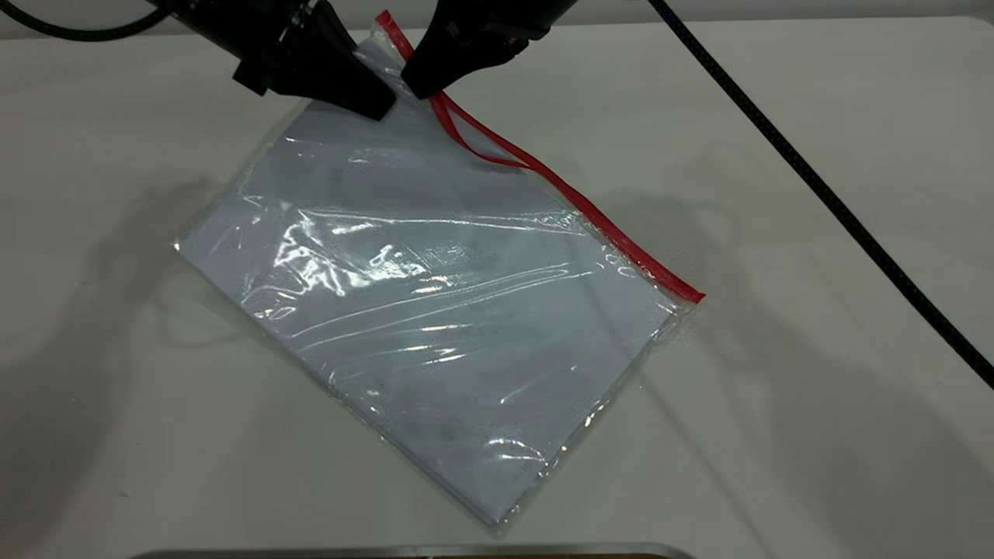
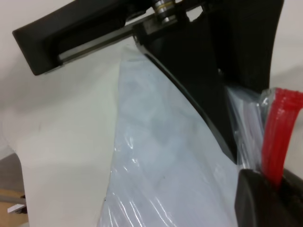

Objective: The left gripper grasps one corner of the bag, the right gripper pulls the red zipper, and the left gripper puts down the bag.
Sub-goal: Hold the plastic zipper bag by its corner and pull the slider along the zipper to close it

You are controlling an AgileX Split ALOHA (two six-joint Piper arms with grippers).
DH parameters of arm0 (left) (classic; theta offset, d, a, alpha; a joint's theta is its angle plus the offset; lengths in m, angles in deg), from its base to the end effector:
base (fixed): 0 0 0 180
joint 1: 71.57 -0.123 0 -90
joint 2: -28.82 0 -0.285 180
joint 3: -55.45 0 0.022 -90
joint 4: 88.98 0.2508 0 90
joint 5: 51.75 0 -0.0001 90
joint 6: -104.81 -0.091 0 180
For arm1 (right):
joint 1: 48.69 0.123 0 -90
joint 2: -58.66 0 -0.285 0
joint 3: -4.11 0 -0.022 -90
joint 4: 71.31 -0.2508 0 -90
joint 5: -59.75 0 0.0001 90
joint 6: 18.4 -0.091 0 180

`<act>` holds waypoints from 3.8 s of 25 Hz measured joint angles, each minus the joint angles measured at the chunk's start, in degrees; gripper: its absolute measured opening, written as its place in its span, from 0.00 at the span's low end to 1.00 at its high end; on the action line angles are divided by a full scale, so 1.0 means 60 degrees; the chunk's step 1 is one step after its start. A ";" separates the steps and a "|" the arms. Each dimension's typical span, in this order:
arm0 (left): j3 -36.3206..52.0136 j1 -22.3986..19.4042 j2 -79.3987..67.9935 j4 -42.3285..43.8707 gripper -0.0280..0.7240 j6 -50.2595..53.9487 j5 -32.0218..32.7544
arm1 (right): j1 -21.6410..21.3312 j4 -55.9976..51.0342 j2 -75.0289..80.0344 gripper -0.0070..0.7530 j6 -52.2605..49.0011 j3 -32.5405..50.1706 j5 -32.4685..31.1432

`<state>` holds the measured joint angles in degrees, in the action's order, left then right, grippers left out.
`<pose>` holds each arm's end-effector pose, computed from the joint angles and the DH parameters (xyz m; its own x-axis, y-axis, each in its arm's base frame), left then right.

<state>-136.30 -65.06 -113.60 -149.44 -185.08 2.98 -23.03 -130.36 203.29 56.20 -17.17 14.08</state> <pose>0.4361 -0.1149 0.0881 -0.1858 0.6598 -0.7281 0.9781 0.1950 -0.0728 0.4162 0.2620 0.1056 -0.4542 -0.5917 -0.6660 -0.8874 0.3662 0.2800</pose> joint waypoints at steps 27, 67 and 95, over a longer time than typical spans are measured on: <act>-0.0421 -0.0199 -0.0024 0.0382 0.11 0.0839 0.0259 | 0.0009 0.0031 0.0023 0.18 -0.0257 0.0036 0.0285; -0.0468 -0.0222 0.0020 0.0403 0.11 0.1419 0.0388 | -0.0007 -0.1484 0.0038 0.05 0.0197 0.0106 0.0344; -0.0468 -0.0203 -0.0064 0.0482 0.11 0.2039 0.0205 | 0.0002 -0.0541 0.0397 0.05 -0.0249 0.0018 0.0736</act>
<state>-139.11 -66.27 -113.98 -146.54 -172.85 4.21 -23.02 -133.61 205.67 54.70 -17.06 18.50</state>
